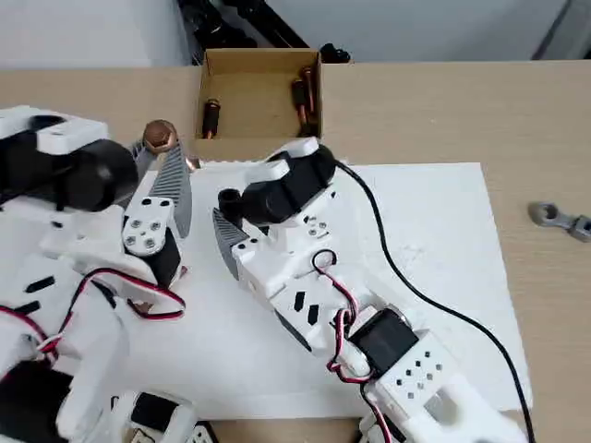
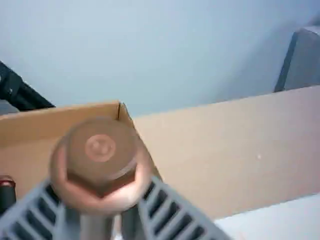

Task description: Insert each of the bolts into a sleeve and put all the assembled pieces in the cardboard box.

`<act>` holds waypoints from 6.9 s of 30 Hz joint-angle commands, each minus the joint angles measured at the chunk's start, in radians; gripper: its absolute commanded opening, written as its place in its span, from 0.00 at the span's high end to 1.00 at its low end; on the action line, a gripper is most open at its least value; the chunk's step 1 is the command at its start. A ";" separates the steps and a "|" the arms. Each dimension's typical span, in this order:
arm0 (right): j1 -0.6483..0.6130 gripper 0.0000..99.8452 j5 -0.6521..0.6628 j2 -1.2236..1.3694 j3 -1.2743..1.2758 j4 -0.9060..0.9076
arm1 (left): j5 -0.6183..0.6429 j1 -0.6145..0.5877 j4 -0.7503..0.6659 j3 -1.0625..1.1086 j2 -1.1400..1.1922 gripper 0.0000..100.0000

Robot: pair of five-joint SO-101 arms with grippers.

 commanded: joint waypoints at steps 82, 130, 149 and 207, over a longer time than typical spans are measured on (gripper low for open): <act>-0.028 1.00 0.155 -0.027 0.035 -0.025 | 0.155 0.103 0.408 -0.496 0.400 0.99; -0.027 1.00 0.155 -0.028 0.034 -0.031 | 0.176 0.052 0.440 -0.455 0.402 0.99; -0.027 1.00 0.155 -0.028 0.029 -0.028 | 0.173 0.094 0.367 -0.374 0.400 0.99; 0.237 1.00 0.054 0.806 -0.957 0.179 | -0.064 -0.219 0.575 -0.374 0.235 0.99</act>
